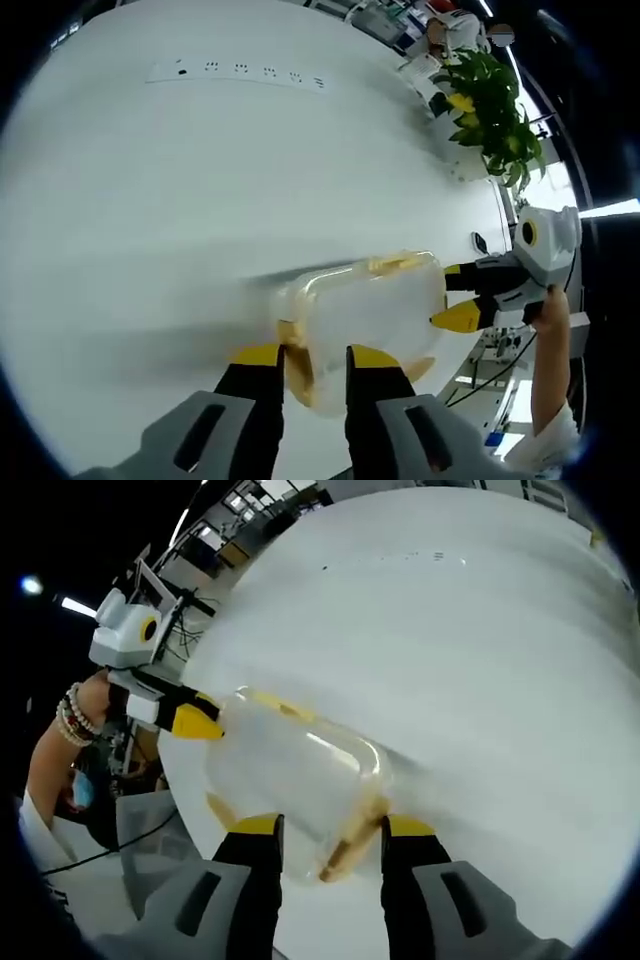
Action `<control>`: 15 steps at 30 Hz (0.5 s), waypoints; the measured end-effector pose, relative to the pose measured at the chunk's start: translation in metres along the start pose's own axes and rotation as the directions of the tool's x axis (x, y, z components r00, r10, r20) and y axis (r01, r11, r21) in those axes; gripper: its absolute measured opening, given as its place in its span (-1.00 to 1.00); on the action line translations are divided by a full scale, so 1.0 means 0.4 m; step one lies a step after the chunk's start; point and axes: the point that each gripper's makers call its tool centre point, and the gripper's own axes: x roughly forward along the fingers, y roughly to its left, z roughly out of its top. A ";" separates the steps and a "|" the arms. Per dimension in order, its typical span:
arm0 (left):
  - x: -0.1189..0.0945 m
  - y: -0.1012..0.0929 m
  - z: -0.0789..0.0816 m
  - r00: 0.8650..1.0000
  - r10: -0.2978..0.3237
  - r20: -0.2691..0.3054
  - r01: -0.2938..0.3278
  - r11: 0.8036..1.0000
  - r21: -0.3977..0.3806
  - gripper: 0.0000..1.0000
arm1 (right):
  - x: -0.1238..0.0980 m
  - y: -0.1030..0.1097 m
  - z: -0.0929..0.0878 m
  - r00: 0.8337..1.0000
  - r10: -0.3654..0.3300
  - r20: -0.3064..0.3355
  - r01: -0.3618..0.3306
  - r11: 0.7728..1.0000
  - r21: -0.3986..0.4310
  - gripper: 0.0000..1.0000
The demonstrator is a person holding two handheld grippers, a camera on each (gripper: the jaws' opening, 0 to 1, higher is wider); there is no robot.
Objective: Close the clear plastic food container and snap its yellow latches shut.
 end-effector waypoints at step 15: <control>-0.004 0.001 0.001 1.000 -0.019 0.023 0.019 1.000 -0.012 -0.73 | 0.004 0.002 0.002 1.000 0.001 -0.006 -0.001 1.000 0.007 -0.34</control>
